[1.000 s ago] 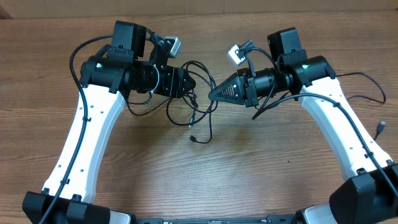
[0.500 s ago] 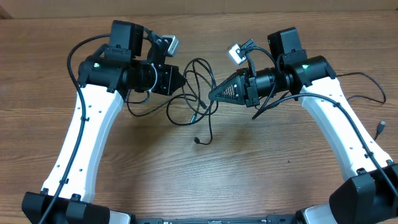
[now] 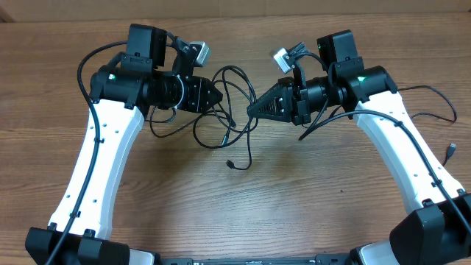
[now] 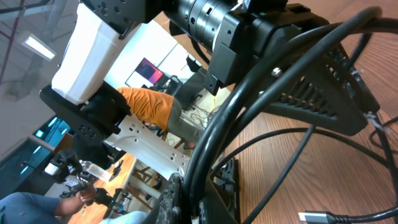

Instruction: Untangle cables

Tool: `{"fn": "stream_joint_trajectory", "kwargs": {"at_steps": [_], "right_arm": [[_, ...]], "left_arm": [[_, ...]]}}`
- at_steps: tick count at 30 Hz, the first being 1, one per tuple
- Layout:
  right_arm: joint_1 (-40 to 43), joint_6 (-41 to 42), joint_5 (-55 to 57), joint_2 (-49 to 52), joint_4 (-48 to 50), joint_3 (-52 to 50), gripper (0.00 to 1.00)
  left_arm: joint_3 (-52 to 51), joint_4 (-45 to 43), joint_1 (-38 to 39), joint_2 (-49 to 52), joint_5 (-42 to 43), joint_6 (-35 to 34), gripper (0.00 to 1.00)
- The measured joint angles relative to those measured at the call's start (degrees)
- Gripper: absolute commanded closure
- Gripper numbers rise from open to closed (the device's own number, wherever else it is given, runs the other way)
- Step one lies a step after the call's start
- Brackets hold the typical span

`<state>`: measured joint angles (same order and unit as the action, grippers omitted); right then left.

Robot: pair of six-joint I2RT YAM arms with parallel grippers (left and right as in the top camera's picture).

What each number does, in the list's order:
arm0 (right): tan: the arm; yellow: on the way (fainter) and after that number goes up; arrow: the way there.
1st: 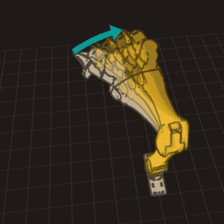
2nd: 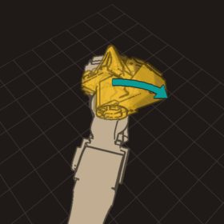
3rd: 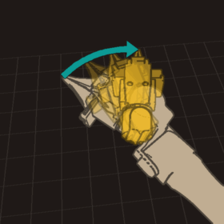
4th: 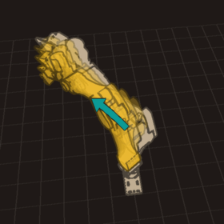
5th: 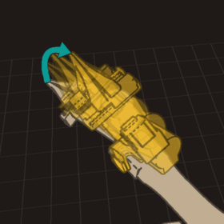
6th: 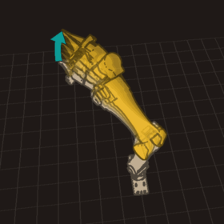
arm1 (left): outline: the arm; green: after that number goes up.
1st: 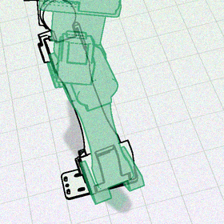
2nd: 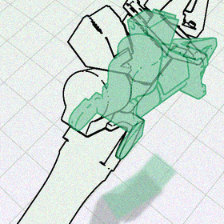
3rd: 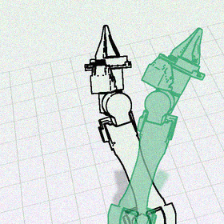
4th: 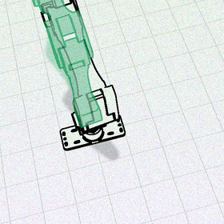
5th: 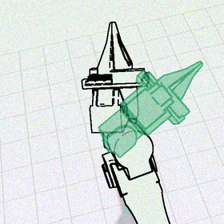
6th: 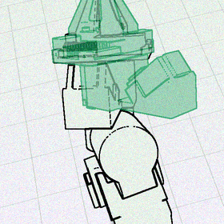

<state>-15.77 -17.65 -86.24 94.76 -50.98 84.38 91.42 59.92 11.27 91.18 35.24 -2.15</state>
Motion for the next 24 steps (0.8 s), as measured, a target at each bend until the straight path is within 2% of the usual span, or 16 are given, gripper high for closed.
{"fn": "stream_joint_trajectory", "kwargs": {"at_steps": [6,10,14,20,24], "right_arm": [[0.00,0.02,0.22,0.00,-0.02,0.00,0.96],[0.00,0.52,6.34,0.00,-2.19,0.07,0.96],[-0.02,5.77,22.80,0.00,-5.38,0.17,0.96],[-0.70,22.75,62.05,-0.09,-11.37,0.87,0.96],[0.28,28.55,79.25,-0.09,-12.15,0.87,0.96]], "left_arm": [[0.00,-0.20,-0.09,0.00,1.22,0.24,0.96],[0.00,0.15,-1.03,0.00,1.44,0.24,0.96],[0.26,1.05,-4.39,-0.33,1.31,0.28,0.96],[1.14,1.77,-8.94,-4.24,0.50,0.90,0.96],[2.19,1.73,-13.07,-7.65,-0.61,0.92,0.96]]}}
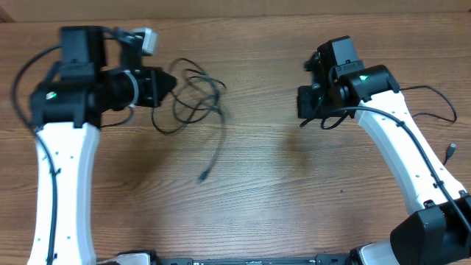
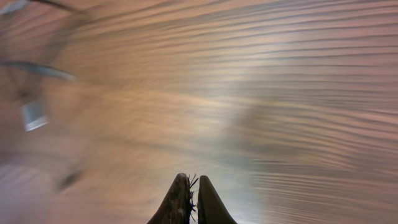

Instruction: Untangle cables

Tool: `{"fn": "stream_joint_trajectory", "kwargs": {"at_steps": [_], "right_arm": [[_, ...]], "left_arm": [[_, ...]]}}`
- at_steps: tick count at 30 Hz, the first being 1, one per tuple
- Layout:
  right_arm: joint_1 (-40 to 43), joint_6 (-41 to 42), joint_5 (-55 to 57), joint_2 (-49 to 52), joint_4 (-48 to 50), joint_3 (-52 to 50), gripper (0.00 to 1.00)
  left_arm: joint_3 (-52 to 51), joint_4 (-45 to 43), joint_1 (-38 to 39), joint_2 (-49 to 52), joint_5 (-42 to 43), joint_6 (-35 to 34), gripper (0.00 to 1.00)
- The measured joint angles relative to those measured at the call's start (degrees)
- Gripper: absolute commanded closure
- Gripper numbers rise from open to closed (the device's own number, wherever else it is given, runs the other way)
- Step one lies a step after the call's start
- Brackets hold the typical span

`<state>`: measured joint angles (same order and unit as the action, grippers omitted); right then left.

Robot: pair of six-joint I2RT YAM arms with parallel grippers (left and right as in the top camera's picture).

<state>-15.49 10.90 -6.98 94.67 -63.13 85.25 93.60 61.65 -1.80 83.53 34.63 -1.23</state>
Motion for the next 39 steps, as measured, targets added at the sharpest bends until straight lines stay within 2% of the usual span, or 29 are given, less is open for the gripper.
{"fn": "stream_joint_trajectory", "kwargs": {"at_steps": [3,6,10,15,18,26,36,39], "right_arm": [[0.07,2.32,6.05,0.00,0.07,0.00,0.95],[0.07,3.61,6.32,0.00,1.18,0.00,0.92],[0.07,-0.59,-7.08,0.00,4.66,0.00,0.85],[-0.07,-7.96,-30.34,0.00,9.25,0.00,0.75],[-0.26,-10.62,-39.47,0.00,11.26,0.02,0.69],[-1.75,-13.22,-47.93,-0.02,13.44,0.02,0.53],[-6.40,-13.90,-49.53,0.00,17.33,0.02,0.50],[-7.15,-13.90,-48.37,0.00,17.70,0.02,0.59]], "left_arm": [[0.44,0.02,-0.57,-1.29,-0.04,0.00,0.96],[0.48,0.02,-0.55,-1.44,2.51,0.22,0.96],[0.48,-0.50,-0.11,-1.40,8.31,2.27,0.96],[0.48,-1.03,1.49,-1.40,14.69,4.94,0.96],[0.48,-2.05,2.05,-1.40,18.84,6.16,0.96],[0.48,-6.38,2.12,-1.40,30.91,7.52,0.96],[0.48,-7.48,2.23,-1.40,38.25,7.67,0.96],[0.48,-7.85,2.58,-1.40,40.26,7.69,0.96]]}}
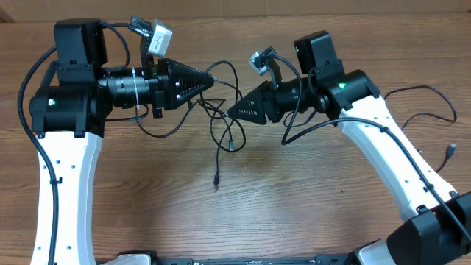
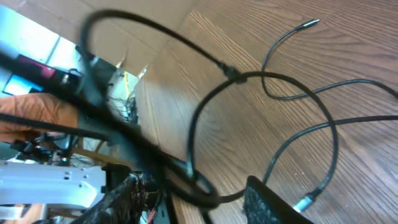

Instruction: Untangle cables

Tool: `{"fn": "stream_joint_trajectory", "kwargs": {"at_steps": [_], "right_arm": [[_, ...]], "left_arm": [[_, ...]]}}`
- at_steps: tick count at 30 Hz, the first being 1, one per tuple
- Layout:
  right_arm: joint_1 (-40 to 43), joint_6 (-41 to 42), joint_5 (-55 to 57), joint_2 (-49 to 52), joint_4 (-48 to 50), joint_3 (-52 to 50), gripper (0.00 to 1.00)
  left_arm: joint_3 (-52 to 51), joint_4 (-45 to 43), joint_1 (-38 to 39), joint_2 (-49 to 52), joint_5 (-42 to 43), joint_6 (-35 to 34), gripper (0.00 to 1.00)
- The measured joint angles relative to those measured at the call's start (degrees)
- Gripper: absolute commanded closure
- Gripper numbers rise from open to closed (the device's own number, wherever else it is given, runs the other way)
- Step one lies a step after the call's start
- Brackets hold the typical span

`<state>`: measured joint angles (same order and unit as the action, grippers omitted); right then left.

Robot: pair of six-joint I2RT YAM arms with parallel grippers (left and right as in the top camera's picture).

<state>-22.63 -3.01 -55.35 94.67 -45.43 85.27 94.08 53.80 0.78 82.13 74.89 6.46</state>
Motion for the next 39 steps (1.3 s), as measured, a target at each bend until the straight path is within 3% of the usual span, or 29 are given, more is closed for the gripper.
{"fn": "stream_joint_trajectory", "kwargs": {"at_steps": [4,6,14,18,21,31,39], "right_arm": [[-0.70,0.35,3.80,0.00,0.04,0.00,0.89],[-0.81,0.46,6.38,0.00,-0.02,0.00,0.95],[-0.81,11.13,27.80,0.00,-2.62,0.00,0.96],[-0.66,15.21,32.09,0.00,-2.69,0.00,0.87],[-0.68,12.22,26.08,0.00,-2.10,0.00,0.77],[-0.72,1.36,6.58,-0.02,-0.50,0.00,0.59],[-0.72,-3.69,-4.42,-0.02,-0.22,0.00,0.57]], "left_arm": [[0.00,-1.55,0.00,0.00,3.93,0.00,0.96],[0.00,-2.84,0.00,0.00,6.10,0.00,0.96],[0.00,-3.26,0.00,0.00,9.60,0.00,0.96],[0.00,-2.82,0.00,0.00,8.41,0.00,0.96],[0.02,-1.05,0.00,0.00,4.24,0.00,0.96],[0.02,1.46,0.00,0.00,-7.48,-0.02,0.96],[0.02,1.46,0.00,0.00,-8.87,-0.02,0.96]]}}
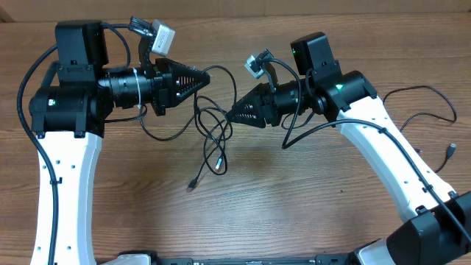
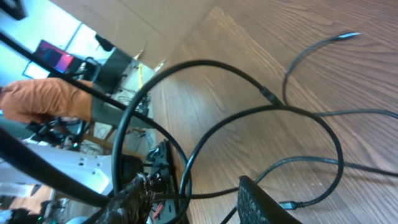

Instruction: Untangle cables

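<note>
A tangle of thin black cables (image 1: 211, 126) hangs between my two grippers over the wooden table (image 1: 294, 206). Its plug ends (image 1: 191, 187) trail down toward the near side. My left gripper (image 1: 204, 79) points right, shut on a strand at the top of the tangle. My right gripper (image 1: 229, 115) points left into the tangle. In the right wrist view its fingers (image 2: 258, 202) stand apart, the right gripper (image 2: 199, 200) open. Several cable loops (image 2: 249, 115) cross between and ahead of the fingers.
A loose black lead (image 1: 430, 99) curls on the table at the far right, and a small connector (image 1: 449, 150) lies by the right edge. The table's back edge (image 1: 235, 16) runs just behind both arms.
The tangle has dropped and spread; its lowest plug now lies further to the near left. The right gripper has edged slightly left, still open among the strands. The left gripper has hardly moved.
Both grippers first met at the tangle mid-table. Then the left arm held the bundle far to the left, while the right gripper was shut and empty over bare wood. Later both were back at the middle, right gripper open around strands, and now the cables hang looser.
</note>
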Tool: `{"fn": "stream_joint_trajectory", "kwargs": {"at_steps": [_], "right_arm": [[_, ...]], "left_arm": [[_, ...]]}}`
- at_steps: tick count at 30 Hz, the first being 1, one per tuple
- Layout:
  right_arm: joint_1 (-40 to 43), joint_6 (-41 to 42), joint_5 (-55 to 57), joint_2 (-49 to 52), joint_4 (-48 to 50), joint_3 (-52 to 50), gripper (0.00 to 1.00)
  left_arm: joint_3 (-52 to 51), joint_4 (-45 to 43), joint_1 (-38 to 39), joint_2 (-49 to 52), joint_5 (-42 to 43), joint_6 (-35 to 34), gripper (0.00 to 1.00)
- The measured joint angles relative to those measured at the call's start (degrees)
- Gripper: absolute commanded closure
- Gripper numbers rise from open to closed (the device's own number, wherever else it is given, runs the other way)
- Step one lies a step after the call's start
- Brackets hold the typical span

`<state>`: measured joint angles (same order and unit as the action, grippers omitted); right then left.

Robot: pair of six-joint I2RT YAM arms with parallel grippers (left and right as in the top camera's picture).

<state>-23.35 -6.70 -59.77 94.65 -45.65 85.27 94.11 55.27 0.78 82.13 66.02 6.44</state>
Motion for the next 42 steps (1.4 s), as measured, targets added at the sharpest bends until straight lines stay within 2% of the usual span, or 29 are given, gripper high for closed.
{"fn": "stream_joint_trajectory", "kwargs": {"at_steps": [8,14,19,24,25,29,34,37,42], "right_arm": [[0.00,-1.11,-3.30,0.00,-3.17,0.00,0.45],[-0.07,-4.74,-13.81,0.00,-4.55,0.00,0.38],[-0.72,-7.02,-22.36,0.00,-4.11,0.00,0.37],[-0.79,-7.74,-26.03,0.00,-3.41,0.00,0.38],[-0.81,-7.80,-26.45,0.00,-3.04,0.00,0.39],[-0.79,-8.17,-26.71,0.00,-2.58,0.00,0.54],[-0.79,-8.35,-25.70,0.00,-4.09,0.00,0.53],[-0.79,-8.37,-26.05,0.00,-4.57,0.00,0.49],[-0.79,-8.37,-27.50,0.00,-4.55,0.00,0.50]], "left_arm": [[0.00,-4.39,0.00,0.00,-1.90,-0.74,0.96],[0.00,-7.50,0.00,0.00,-6.45,-3.87,0.96],[0.00,-8.61,0.00,0.00,-7.82,-5.35,0.96],[0.00,-9.70,0.00,0.00,-8.04,-7.04,0.96],[0.00,-9.92,0.00,0.00,-8.04,-7.61,0.96],[0.00,-10.38,0.00,0.00,-8.09,-8.26,0.96],[0.00,-13.46,-0.02,0.00,-8.68,-8.92,0.96],[0.00,-14.67,-0.87,0.00,-11.45,-9.38,0.96],[0.00,-14.95,-4.37,0.00,-21.42,-10.88,0.96]]}}
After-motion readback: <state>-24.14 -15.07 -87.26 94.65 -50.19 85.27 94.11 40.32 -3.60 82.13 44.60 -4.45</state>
